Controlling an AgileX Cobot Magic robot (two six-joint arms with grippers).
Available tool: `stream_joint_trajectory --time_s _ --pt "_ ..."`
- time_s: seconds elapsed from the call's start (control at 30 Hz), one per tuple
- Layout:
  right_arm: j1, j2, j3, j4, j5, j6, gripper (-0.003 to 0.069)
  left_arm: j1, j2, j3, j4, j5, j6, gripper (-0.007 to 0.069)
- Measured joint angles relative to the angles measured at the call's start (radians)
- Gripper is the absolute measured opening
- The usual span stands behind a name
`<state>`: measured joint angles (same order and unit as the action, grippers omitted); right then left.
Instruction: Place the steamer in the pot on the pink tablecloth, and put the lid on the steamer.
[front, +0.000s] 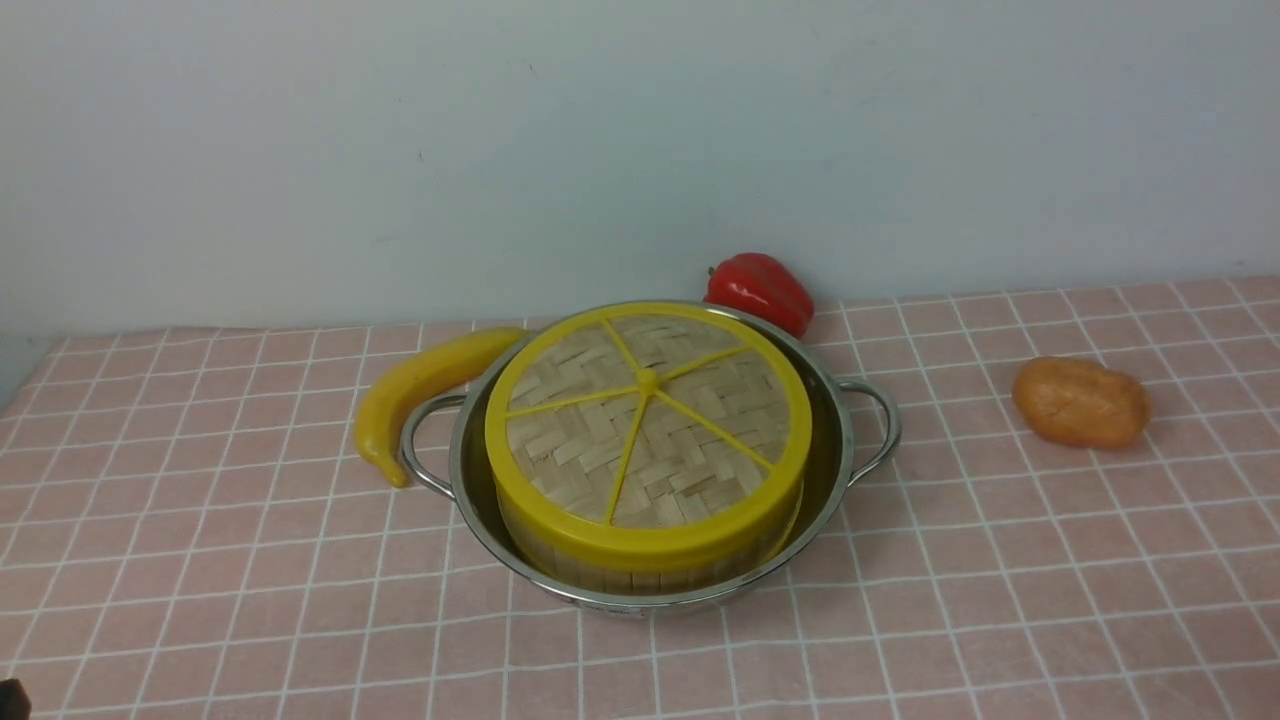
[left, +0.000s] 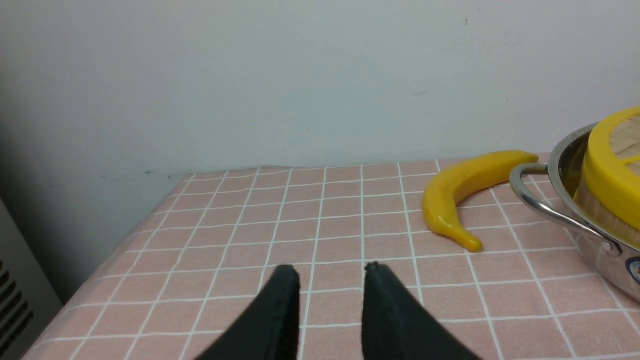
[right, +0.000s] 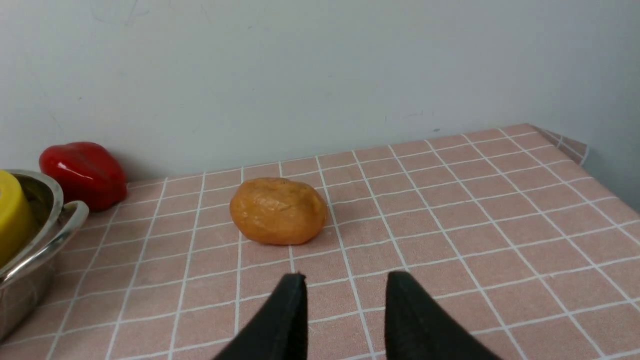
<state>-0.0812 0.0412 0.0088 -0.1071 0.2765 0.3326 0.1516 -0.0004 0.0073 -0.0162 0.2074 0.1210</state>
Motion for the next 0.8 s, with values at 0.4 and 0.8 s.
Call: stream_joint_trajectory --time_s 0.4,0.8 --pt "0.000 0.000 0.000 0.000 0.000 0.000 0.0240 0.000 0.000 0.000 0.000 0.000 0.000 0.0202" --pt "0.000 0.000 0.000 0.000 0.000 0.019 0.0240 0.000 0.000 0.000 0.000 0.000 0.001 0.0221"
